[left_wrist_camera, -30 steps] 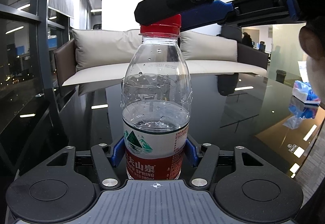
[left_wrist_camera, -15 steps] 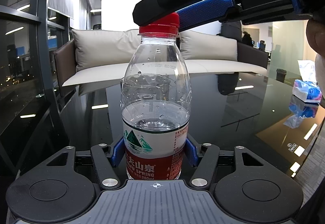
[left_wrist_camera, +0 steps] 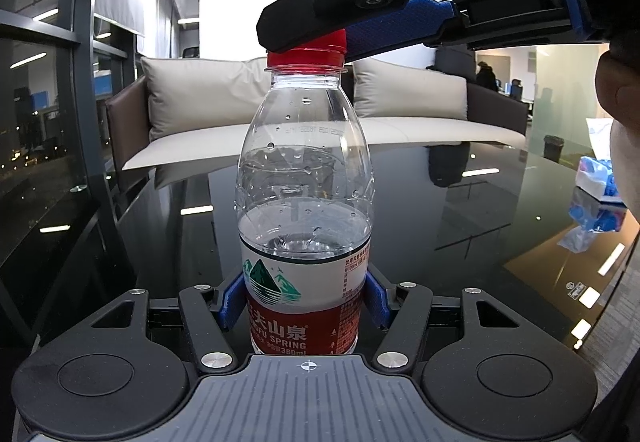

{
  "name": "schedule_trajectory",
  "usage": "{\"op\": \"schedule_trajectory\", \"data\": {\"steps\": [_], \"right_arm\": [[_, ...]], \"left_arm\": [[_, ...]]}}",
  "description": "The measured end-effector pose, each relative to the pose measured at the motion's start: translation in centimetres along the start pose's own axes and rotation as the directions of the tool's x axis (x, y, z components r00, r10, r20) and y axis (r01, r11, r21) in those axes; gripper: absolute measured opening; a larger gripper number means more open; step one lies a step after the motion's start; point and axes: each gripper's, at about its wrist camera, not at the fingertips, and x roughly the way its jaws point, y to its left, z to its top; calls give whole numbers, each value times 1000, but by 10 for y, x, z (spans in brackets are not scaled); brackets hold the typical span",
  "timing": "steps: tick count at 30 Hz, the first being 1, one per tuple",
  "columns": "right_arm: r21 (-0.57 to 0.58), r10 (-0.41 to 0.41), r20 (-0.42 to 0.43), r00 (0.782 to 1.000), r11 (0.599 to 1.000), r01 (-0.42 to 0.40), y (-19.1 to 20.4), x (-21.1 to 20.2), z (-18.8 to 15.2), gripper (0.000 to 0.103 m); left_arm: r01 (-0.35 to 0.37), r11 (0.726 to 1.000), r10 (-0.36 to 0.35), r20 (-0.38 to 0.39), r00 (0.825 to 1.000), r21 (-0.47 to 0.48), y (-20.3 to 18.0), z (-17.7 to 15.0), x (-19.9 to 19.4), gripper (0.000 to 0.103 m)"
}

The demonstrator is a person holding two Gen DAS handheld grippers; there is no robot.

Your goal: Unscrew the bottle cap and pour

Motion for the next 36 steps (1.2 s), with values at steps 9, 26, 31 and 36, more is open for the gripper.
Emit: {"op": "schedule_trajectory", "data": {"steps": [9, 26, 31, 36], "right_arm": [[-19, 89, -1, 996, 996, -89, -16, 1, 4, 31], [-67, 307, 2, 952, 950, -306, -50, 4, 10, 31], [-105, 390, -1, 921, 916, -388, -63, 9, 15, 31], [-72, 298, 10, 954, 952, -297, -52, 8, 24, 32]], "left_arm": [[10, 1000, -10, 2, 1000, 10, 0, -1, 2, 56], [19, 1000, -19, 8, 1000, 16, 2, -3, 6, 56], [19, 1000, -19, 8, 1000, 19, 2, -4, 6, 55], [13, 1000, -13, 9, 1000, 8, 3, -3, 7, 55]]}}
